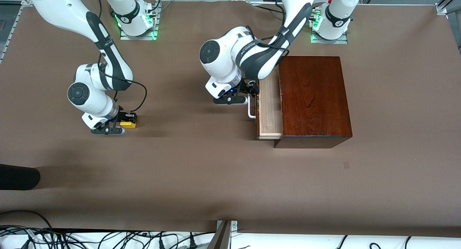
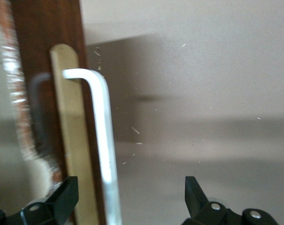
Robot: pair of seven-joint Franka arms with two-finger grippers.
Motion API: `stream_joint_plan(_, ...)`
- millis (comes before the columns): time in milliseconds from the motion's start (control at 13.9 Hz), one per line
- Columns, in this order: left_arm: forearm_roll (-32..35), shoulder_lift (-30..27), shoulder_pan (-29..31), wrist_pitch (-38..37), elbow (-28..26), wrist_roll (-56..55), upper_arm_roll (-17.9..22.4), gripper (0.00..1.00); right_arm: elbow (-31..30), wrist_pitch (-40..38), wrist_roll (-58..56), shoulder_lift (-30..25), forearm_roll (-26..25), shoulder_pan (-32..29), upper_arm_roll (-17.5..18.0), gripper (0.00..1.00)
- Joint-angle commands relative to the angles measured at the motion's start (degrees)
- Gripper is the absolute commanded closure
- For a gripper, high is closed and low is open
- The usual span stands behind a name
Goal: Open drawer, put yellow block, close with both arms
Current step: 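Carry the yellow cube with the right gripper over the open drawer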
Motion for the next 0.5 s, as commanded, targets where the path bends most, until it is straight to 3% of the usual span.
stream_joint_plan(0,-2.22,-3.35,1.69,-5.2,4.06,0.36,-0.24,0.0,0.59,-4.1,-0.4,-4.2,0.71,0.29,0.6,1.0)
stream_joint_plan(216,-4.25,-11.07,10.55,-7.21,3.89,2.54,-0.33,0.0,2.7,-7.53,-0.75,-6.93,0.28,0.29,1.66,1.0)
stream_joint_plan(432,-5.74,-16.18,18.91,-11.87,3.89,19.12,-0.16,0.0,6.13,-13.58,-0.93,-9.47,0.1,0.29,2.45,1.0)
